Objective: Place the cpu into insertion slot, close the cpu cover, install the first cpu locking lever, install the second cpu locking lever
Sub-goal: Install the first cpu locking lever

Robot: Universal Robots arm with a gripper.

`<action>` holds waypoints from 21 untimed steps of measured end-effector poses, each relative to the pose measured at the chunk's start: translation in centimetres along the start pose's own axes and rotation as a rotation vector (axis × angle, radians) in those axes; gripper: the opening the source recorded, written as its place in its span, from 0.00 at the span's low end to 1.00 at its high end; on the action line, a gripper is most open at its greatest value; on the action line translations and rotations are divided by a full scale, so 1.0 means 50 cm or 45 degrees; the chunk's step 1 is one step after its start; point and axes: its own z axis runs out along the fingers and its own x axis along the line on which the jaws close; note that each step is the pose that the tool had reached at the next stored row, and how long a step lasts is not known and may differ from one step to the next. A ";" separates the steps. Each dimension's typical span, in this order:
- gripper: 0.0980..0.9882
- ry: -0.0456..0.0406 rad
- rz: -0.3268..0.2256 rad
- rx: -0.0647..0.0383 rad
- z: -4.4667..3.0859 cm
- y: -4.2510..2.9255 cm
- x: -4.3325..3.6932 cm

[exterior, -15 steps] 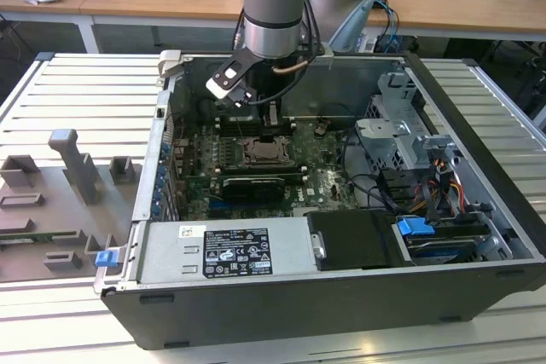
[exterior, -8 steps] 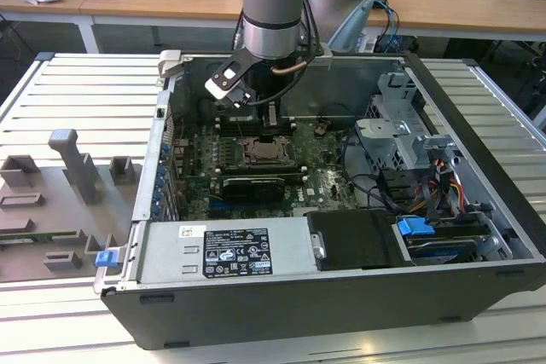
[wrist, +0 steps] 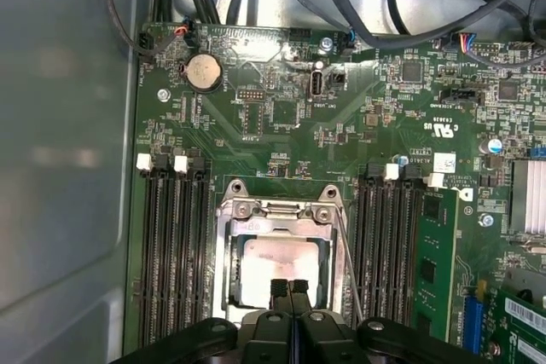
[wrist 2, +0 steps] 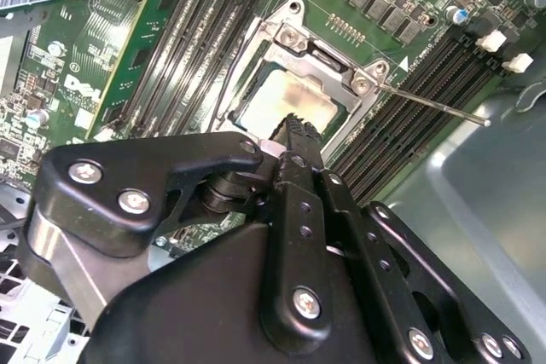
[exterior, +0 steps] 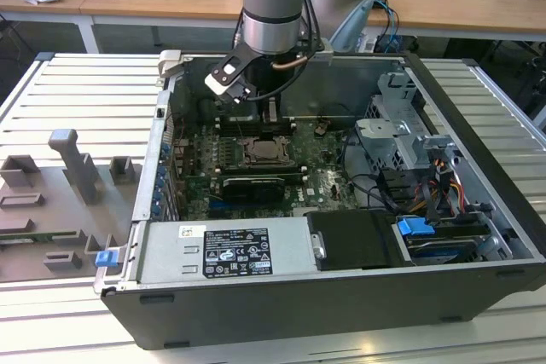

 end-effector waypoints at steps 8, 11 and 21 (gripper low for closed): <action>0.01 0.000 0.000 0.000 -0.012 0.000 0.000; 0.01 0.000 0.000 0.000 -0.022 0.000 0.000; 0.01 0.001 -0.057 0.000 -0.057 0.001 0.000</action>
